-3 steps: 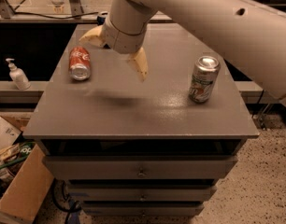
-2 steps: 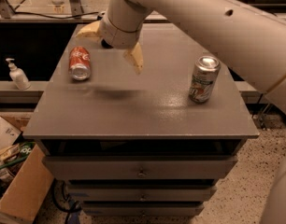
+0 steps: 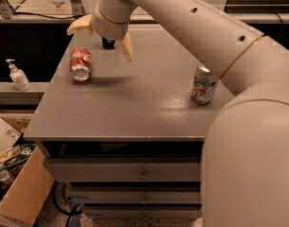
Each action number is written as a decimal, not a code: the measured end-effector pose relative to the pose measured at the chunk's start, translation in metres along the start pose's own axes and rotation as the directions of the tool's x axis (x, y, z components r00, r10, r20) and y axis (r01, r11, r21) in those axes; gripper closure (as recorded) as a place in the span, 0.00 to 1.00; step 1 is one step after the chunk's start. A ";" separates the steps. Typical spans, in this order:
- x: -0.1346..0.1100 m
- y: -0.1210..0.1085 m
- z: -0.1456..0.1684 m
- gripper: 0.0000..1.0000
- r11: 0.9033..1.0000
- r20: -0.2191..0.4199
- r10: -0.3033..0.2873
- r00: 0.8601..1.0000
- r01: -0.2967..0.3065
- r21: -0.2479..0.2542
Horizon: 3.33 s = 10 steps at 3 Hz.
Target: Place coke can upright
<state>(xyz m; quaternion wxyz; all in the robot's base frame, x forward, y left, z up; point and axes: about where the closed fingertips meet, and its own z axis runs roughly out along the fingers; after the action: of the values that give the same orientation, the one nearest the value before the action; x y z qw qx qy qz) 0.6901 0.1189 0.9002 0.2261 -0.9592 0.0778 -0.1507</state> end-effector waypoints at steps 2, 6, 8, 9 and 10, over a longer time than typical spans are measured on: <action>0.008 -0.037 0.042 0.00 0.989 0.067 -0.147 0.987 0.147 0.012; -0.003 -0.058 0.090 0.00 0.930 0.078 -0.306 0.949 0.315 -0.190; -0.015 -0.049 0.088 0.41 0.905 0.162 -0.333 0.929 0.363 -0.222; -0.017 -0.048 0.085 0.63 0.901 0.178 -0.337 0.925 0.371 -0.225; -0.017 -0.050 0.082 0.87 0.904 0.170 -0.338 0.926 0.369 -0.216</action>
Offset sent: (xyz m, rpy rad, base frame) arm 0.0346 0.0730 -0.0184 -0.0641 -0.0181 0.2440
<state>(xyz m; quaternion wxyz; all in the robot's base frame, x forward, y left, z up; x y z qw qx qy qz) 0.7049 0.2000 0.8489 0.0798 -0.9855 -0.0944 -0.1165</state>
